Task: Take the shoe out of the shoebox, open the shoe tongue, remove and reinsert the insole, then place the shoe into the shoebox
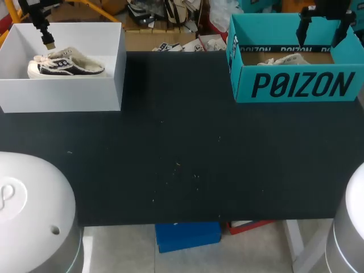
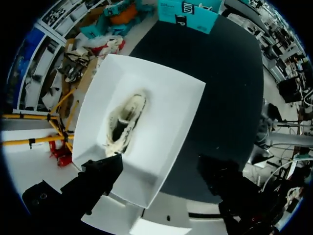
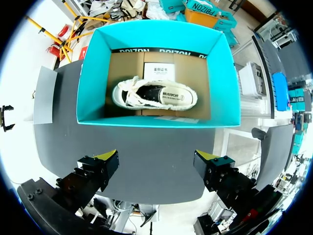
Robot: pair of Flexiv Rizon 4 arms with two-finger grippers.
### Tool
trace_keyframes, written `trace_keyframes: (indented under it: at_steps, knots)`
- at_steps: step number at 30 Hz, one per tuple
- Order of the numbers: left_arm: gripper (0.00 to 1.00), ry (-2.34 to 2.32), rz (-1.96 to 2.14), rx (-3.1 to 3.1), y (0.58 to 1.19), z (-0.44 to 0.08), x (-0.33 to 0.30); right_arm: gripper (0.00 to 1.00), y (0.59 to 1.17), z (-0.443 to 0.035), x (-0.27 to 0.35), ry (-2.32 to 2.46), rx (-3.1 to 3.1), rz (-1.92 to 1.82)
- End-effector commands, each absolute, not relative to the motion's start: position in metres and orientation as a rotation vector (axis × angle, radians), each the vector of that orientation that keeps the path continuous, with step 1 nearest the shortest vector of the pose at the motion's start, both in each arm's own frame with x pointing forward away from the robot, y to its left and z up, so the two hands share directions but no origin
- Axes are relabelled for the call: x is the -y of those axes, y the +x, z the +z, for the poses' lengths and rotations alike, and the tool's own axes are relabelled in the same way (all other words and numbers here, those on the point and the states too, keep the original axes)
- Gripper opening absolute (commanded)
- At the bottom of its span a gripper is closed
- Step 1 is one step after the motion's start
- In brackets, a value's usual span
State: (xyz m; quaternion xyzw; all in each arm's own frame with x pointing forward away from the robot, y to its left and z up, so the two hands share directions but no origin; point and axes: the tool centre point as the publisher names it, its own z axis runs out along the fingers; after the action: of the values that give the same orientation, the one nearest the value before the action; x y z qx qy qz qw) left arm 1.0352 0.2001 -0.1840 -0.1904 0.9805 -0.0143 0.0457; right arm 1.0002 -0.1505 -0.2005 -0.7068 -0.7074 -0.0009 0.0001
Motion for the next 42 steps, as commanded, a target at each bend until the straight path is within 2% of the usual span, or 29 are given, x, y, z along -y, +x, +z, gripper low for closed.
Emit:
trace_keyframes:
  at_steps: [1,6,7,10,13,19,22,34,42]
  knots:
    - [1.0,-0.472,-0.137,-3.029,1.052,-0.19,-0.22,1.0,1.0,-0.2,0.15,-2.221,2.222,-0.002]
    - [1.0,-0.425,-0.175,-3.072,1.065,-0.204,-0.222,1.0,1.0,-0.2,0.15,-2.221,2.222,-0.002]
    - [0.79,-0.414,-0.172,-3.082,1.067,-0.208,-0.221,1.0,1.0,-0.2,0.15,-2.221,2.222,-0.002]
    - [0.8,-0.363,-0.149,-3.103,1.073,-0.217,-0.218,1.0,1.0,-0.2,0.15,-2.221,2.222,-0.002]
    - [0.71,-0.328,-0.104,-3.107,1.078,-0.227,-0.216,1.0,1.0,-0.2,0.15,-2.221,2.222,-0.002]
    - [0.74,-0.266,-0.062,-3.136,1.086,-0.251,-0.219,1.0,1.0,-0.2,0.15,-2.221,2.222,-0.002]
    - [0.87,-0.223,-0.064,-3.165,1.088,-0.262,-0.219,1.0,1.0,-0.2,0.15,-2.221,2.222,-0.002]
    - [0.85,-0.118,-0.035,-3.176,1.112,-0.295,-0.222,1.0,1.0,-0.2,0.15,-2.221,2.222,-0.002]
    - [0.73,-0.076,0.031,-3.194,1.124,-0.321,-0.22,1.0,1.0,-0.2,0.15,-2.221,2.222,-0.002]
